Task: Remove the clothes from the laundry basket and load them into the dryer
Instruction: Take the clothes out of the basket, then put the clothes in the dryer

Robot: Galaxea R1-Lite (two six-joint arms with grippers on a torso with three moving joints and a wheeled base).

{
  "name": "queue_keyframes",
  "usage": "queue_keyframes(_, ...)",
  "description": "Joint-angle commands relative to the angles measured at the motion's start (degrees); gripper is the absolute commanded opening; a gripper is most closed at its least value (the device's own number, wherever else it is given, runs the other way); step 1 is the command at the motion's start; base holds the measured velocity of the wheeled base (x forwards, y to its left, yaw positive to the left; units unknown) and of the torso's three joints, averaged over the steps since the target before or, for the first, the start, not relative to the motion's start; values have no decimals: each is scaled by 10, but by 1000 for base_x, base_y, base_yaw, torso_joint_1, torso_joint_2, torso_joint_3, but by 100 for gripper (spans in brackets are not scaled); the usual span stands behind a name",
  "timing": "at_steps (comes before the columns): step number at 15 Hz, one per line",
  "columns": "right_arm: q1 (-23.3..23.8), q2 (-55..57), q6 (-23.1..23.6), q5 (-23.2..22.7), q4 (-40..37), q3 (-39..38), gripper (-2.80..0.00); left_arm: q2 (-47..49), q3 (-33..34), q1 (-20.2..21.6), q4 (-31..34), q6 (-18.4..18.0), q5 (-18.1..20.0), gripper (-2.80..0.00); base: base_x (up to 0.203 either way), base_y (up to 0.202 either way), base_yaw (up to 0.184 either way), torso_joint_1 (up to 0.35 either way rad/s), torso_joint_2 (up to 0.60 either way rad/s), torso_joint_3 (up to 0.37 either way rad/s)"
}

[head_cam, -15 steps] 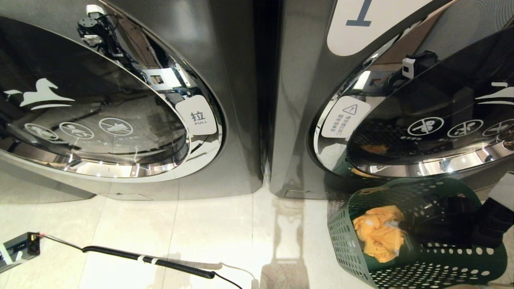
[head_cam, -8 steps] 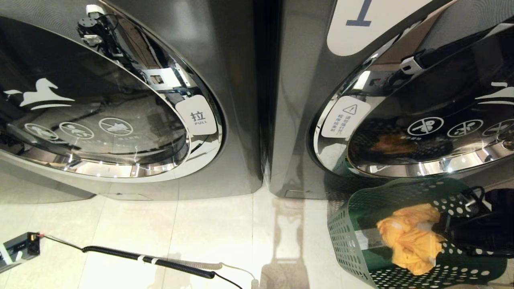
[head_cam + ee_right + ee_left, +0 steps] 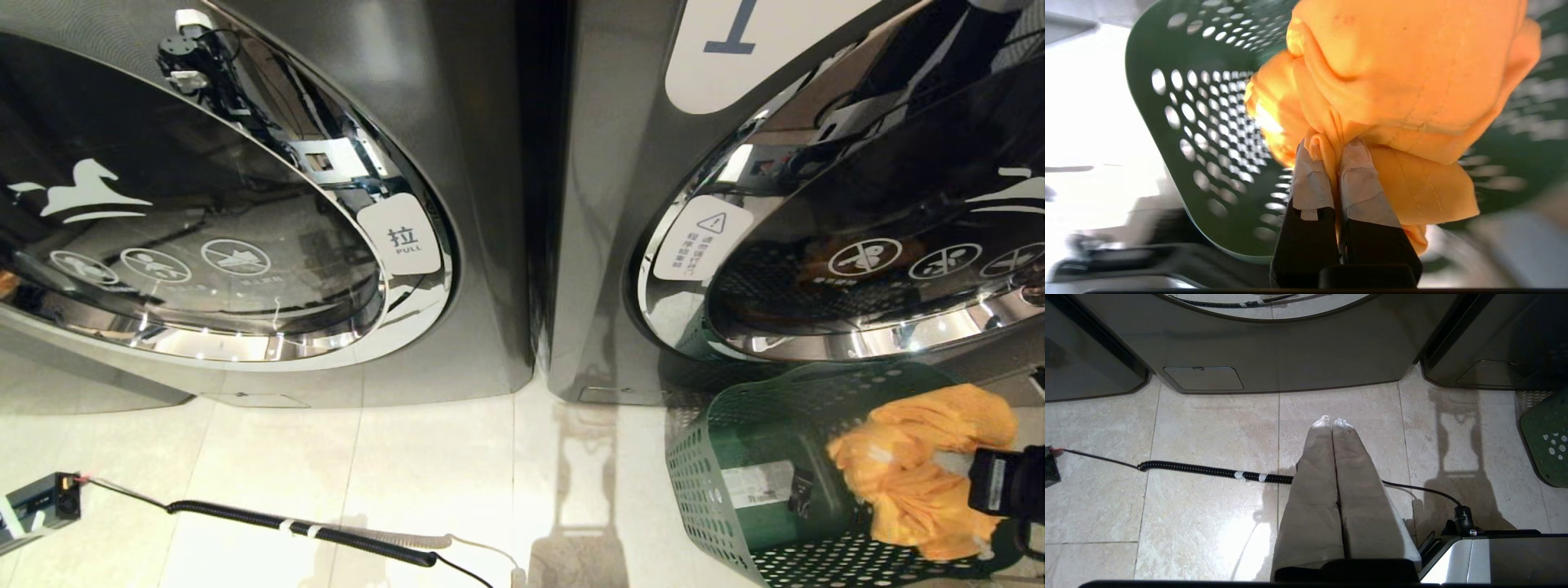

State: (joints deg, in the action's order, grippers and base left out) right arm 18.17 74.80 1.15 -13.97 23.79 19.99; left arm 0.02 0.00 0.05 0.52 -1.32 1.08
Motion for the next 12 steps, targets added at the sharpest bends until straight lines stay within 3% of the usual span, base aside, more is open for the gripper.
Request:
queue_keyframes(1,-19,-148,27,14,0,-35,-280,0,0,0,0,0,0,-280,0,0,0,0,0,0)
queue_keyframes(6,-85,-404,87,70,-18,-154,-280,0,1,0,0,0,0,-280,0,0,0,0,0,0)
queue_keyframes(9,-96,-566,102,83,-125,-182,-280,0,1,0,-1,0,-1,-280,0,0,0,0,0,0)
queue_keyframes(12,-104,-587,98,99,-245,-197,-280,0,1,0,-2,4,-5,-280,0,0,0,0,0,0)
